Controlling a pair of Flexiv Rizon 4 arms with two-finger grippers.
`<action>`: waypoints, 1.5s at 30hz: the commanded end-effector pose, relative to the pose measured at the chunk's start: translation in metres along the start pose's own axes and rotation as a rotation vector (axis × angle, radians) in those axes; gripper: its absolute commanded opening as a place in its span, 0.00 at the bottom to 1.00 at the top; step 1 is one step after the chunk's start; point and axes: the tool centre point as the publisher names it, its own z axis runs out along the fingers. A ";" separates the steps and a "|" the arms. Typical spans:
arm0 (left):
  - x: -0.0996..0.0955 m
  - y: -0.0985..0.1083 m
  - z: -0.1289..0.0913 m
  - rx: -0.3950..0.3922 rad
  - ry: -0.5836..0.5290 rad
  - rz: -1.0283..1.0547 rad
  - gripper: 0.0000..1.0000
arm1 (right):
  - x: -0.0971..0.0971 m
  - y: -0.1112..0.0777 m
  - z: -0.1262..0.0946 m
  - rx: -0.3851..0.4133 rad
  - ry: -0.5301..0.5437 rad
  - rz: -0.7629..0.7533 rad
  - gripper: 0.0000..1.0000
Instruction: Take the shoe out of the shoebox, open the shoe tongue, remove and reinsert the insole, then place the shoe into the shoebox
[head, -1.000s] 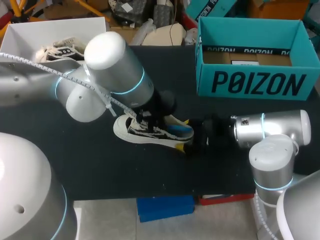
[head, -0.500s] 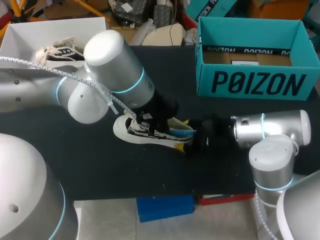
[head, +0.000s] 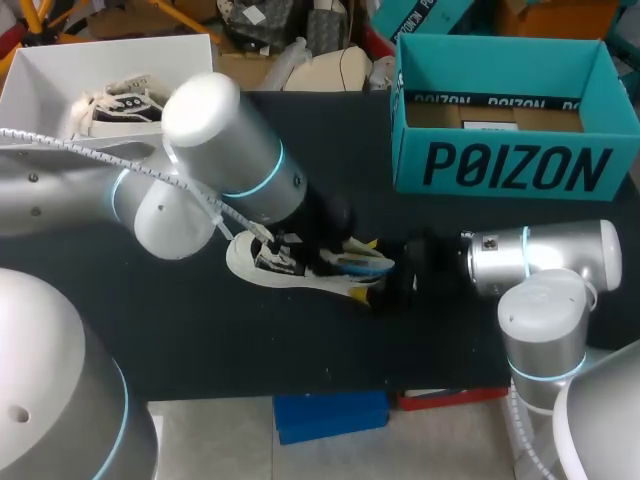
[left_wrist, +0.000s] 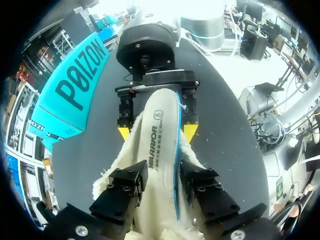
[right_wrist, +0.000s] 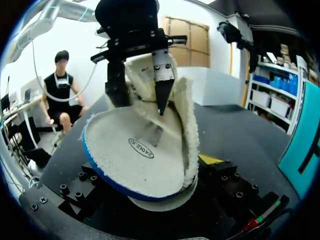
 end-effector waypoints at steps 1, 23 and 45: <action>0.007 0.000 0.008 -0.020 -0.041 0.035 0.42 | 0.001 -0.001 0.002 0.000 -0.001 0.001 0.00; -0.004 -0.029 0.030 0.044 -0.105 0.104 0.33 | 0.001 -0.001 0.002 0.000 -0.001 0.001 0.00; 0.006 -0.051 0.003 0.161 -0.041 0.101 0.00 | 0.001 -0.001 0.002 0.000 -0.001 0.001 0.00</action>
